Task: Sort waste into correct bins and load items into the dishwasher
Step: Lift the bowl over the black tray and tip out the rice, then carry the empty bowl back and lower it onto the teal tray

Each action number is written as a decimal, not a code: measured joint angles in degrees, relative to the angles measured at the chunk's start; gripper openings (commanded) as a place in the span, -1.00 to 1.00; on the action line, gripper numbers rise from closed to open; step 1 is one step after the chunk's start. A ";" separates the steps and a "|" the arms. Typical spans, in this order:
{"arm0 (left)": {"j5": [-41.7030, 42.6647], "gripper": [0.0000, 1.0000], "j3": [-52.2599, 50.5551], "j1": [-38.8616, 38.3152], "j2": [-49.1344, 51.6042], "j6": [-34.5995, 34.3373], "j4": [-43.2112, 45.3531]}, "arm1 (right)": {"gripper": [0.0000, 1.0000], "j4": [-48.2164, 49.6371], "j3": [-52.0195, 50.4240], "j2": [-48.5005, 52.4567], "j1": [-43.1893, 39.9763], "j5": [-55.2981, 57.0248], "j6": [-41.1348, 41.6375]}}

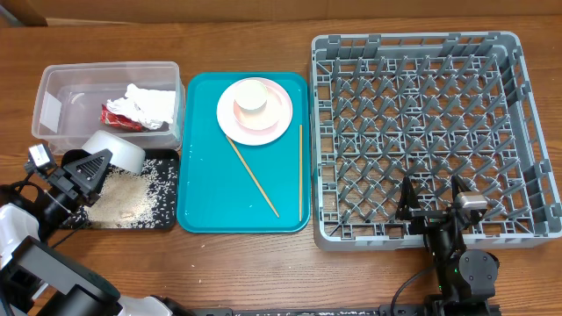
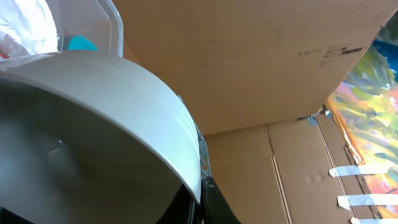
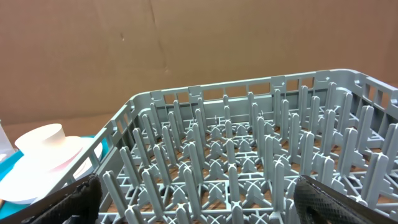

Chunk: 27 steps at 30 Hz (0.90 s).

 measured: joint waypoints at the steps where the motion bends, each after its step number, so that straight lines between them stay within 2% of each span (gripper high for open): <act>1: -0.15 -0.92 0.00 0.00 0.00 0.00 -0.02 | 1.00 0.04 0.00 0.00 0.02 0.00 -0.02; 6: -2.23 -0.92 0.00 0.00 0.00 -0.37 -1.11 | 1.00 -0.04 0.00 0.00 0.00 0.00 0.02; 14: -5.27 -0.92 -0.07 -0.02 -0.48 -0.24 -9.20 | 1.00 -0.02 0.00 0.00 0.00 0.00 0.00; 21: -14.64 -0.92 -0.07 -3.28 -6.23 -0.72 -11.78 | 1.00 -0.04 0.02 0.00 0.00 0.02 -0.02; 27: -25.46 -0.92 2.69 -8.79 -13.38 -6.93 -11.82 | 1.00 0.00 0.00 0.00 0.00 0.00 0.00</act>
